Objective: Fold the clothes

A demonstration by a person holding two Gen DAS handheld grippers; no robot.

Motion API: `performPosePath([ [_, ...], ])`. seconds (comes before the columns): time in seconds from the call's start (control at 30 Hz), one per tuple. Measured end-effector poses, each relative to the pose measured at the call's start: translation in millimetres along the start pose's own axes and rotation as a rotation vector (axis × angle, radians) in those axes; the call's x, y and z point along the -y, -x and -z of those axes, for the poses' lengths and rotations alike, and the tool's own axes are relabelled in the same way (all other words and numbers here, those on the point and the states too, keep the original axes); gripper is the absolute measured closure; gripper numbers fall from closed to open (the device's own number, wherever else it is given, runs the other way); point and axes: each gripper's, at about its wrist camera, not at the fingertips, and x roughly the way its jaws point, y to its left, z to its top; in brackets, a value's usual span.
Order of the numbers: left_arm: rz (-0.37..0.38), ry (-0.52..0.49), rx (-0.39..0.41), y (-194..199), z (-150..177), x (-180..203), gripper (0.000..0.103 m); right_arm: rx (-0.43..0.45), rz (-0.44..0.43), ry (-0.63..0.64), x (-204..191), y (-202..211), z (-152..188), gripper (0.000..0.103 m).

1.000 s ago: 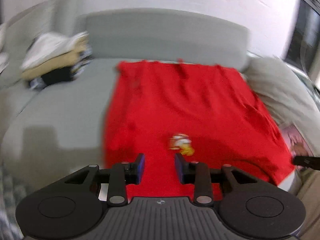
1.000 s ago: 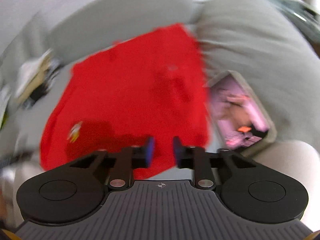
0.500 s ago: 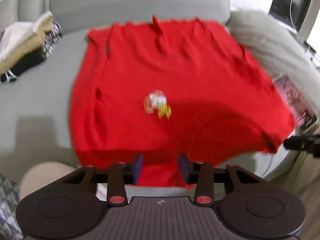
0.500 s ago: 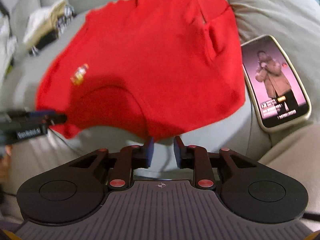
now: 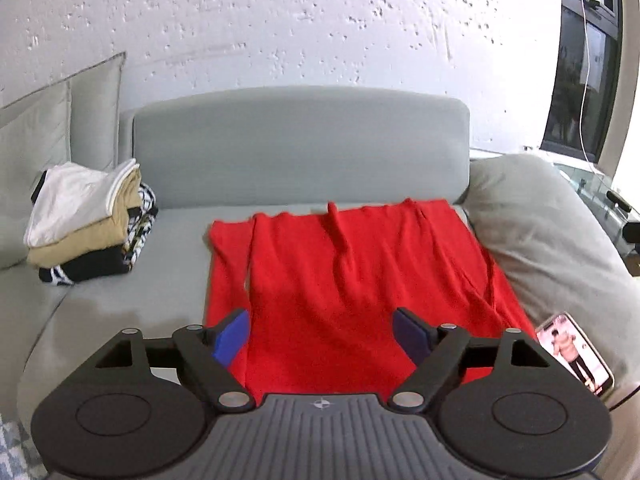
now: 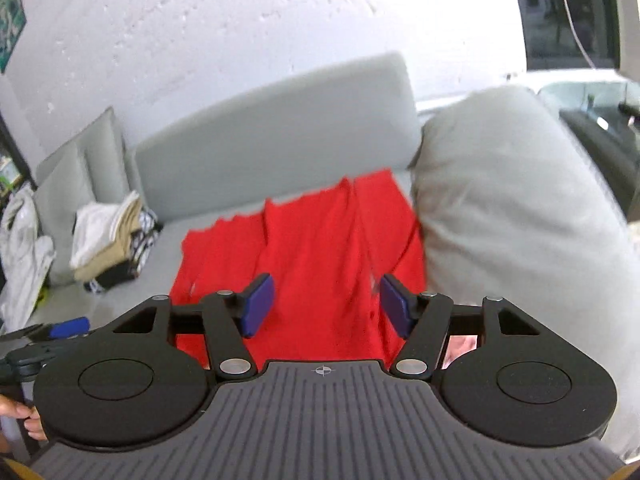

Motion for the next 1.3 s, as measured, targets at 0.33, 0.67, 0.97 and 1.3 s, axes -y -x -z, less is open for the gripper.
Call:
performPosePath([
  [0.33, 0.009, -0.049, 0.008, -52.7, -25.6, 21.2, 0.024, -0.019, 0.013, 0.022, 19.2, -80.5, -61.5, 0.048],
  [0.67, 0.028, -0.074, -0.085, -125.6, -14.2, 33.2, 0.024, -0.226, 0.085, -0.236, 106.8, -297.7, -87.6, 0.052],
  [0.97, 0.08, -0.093, -0.149, -163.5, 9.8, 45.3, 0.024, -0.174, 0.214, -0.129, 125.7, -421.8, -102.3, 0.04],
  [1.3, 0.094, -0.074, -0.138, -156.4, 14.6, 38.8, 0.025, -0.025, 0.261, 0.004, 100.3, -407.9, -97.1, 0.101],
])
